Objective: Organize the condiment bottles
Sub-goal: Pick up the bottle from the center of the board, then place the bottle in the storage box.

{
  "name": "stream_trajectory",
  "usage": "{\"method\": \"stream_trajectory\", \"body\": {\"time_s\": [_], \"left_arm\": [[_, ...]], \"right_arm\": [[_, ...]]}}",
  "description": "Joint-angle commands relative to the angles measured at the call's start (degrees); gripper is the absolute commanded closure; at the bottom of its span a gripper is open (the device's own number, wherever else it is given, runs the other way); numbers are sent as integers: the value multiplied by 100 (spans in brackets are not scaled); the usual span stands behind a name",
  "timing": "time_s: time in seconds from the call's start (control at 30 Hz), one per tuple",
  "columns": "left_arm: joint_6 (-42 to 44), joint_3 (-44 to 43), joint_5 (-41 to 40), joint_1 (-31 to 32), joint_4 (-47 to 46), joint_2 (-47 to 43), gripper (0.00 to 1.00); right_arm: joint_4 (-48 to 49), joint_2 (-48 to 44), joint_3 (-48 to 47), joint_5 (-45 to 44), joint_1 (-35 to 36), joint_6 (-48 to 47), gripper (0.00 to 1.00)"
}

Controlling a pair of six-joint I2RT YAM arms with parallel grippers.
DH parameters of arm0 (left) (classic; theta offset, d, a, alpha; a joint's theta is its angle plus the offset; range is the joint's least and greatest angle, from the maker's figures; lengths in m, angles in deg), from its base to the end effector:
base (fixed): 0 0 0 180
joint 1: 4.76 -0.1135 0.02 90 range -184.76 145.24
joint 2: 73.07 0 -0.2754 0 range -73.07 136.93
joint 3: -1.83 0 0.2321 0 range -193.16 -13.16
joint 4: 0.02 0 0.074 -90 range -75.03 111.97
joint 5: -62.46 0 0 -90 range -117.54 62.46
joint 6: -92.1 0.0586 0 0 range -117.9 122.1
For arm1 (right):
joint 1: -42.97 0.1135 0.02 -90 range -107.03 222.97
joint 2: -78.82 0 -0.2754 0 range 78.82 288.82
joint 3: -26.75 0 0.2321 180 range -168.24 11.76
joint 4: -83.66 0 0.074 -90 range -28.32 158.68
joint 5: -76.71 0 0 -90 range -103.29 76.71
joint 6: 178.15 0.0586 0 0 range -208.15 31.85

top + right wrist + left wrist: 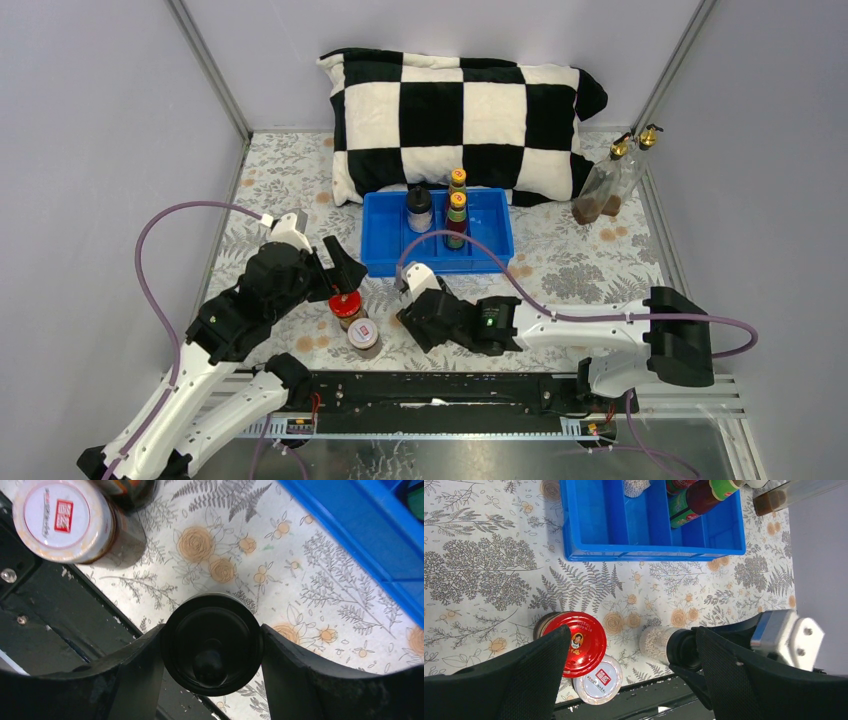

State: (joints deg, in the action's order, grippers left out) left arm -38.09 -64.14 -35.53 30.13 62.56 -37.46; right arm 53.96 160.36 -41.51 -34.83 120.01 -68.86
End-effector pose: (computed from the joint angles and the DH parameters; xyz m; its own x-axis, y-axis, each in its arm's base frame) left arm 0.0933 -0.0551 0.3208 -0.6374 -0.3346 -0.6941 0.0768 0.8687 -0.4893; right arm 0.0881 0.2869 0.2450 -0.4239 -0.4717 -0.7732 -0.7482 0.6634 0.0054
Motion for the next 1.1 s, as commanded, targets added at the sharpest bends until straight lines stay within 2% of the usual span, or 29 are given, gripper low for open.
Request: {"method": "stream_trajectory", "body": {"time_s": [0.0, 0.33, 0.73, 1.07], "left_arm": [[15, -93, -71, 35, -47, -64, 1], [-20, 5, 61, 35, -198, -28, 1], [-7, 53, 64, 35, -189, -61, 1], [55, -17, 44, 35, -161, -18, 1]], "right_arm": [[-66, -276, -690, -292, -249, -122, 36], [-503, -163, -1973, -37, -1208, -609, 36], [-824, 1186, -3948, 735, -2375, -1187, 38], [-577, 1657, -3921, 1080, -2890, -1173, 38]]}}
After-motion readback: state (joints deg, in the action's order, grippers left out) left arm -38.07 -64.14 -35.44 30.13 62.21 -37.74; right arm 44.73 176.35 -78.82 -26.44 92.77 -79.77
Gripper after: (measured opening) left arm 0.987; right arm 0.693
